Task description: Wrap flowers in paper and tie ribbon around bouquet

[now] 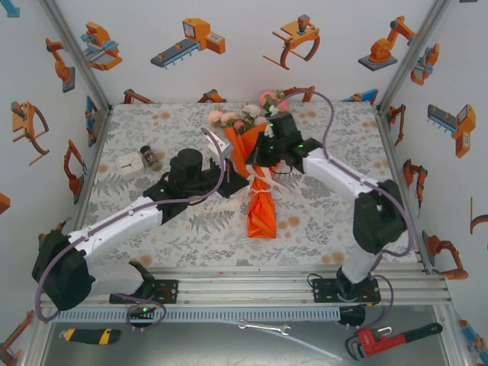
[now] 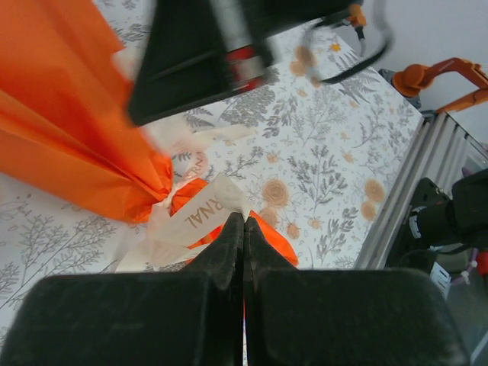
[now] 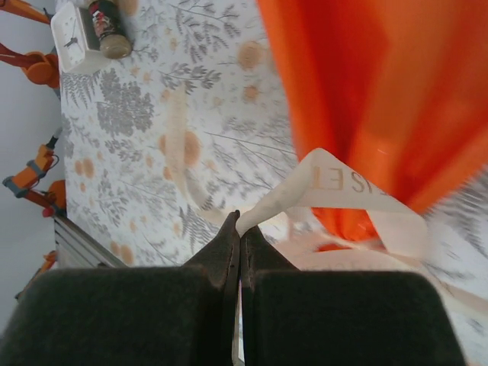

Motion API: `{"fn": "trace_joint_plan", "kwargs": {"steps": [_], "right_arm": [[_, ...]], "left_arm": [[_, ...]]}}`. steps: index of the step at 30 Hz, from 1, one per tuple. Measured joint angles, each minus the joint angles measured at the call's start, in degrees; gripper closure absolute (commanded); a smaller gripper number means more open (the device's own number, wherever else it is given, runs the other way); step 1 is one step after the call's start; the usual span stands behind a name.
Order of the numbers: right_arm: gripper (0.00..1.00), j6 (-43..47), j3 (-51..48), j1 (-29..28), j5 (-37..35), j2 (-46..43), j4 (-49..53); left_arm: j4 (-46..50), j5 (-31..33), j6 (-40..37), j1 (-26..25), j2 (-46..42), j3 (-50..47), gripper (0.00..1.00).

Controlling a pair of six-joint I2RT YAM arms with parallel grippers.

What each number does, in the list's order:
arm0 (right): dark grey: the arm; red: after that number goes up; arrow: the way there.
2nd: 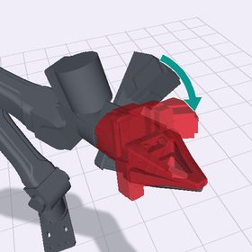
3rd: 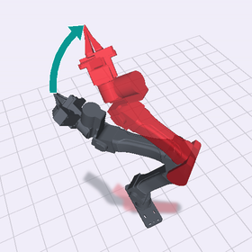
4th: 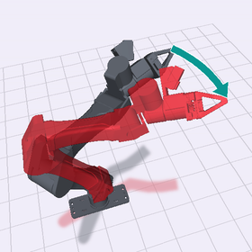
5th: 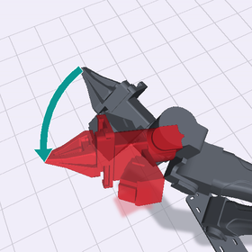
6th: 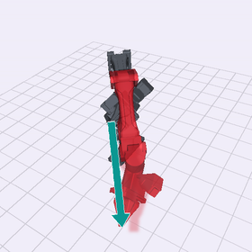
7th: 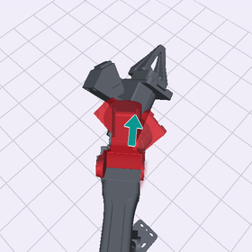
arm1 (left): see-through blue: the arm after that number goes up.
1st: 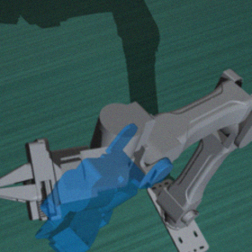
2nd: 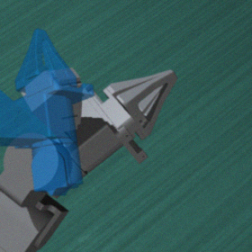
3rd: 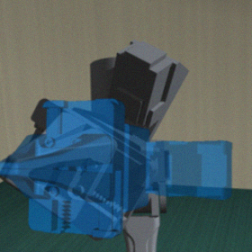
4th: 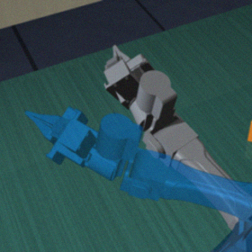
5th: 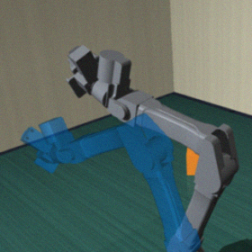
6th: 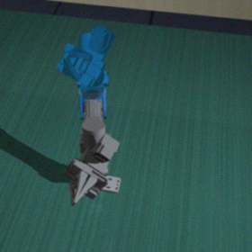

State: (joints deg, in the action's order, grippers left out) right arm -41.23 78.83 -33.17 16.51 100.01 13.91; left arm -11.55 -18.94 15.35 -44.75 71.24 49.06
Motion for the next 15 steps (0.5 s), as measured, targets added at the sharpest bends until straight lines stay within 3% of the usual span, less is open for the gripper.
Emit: {"fn": "trace_joint_plan", "kwargs": {"steps": [3, 5, 9, 15], "right_arm": [[0.55, -2.62, 4.94, -4.68, 0.33, 5.97, -1.31], [0.47, -3.93, 6.78, -6.75, 0.92, 7.48, -1.36], [0.47, -4.39, 7.02, -5.51, 1.68, 5.27, -0.9], [0.49, -3.34, 1.05, 3.82, 1.18, -7.04, 0.0]], "left_arm": [[-0.2, -0.13, -0.66, -0.68, -0.46, -0.09, 1.0], [-0.24, -0.09, -1.03, -0.9, -0.5, -0.11, 1.0], [-0.26, 0.02, -1.62, -0.92, -0.5, -0.17, 1.0], [-0.57, 0.98, -2.19, -0.92, -0.37, -0.57, 1.0]]}}
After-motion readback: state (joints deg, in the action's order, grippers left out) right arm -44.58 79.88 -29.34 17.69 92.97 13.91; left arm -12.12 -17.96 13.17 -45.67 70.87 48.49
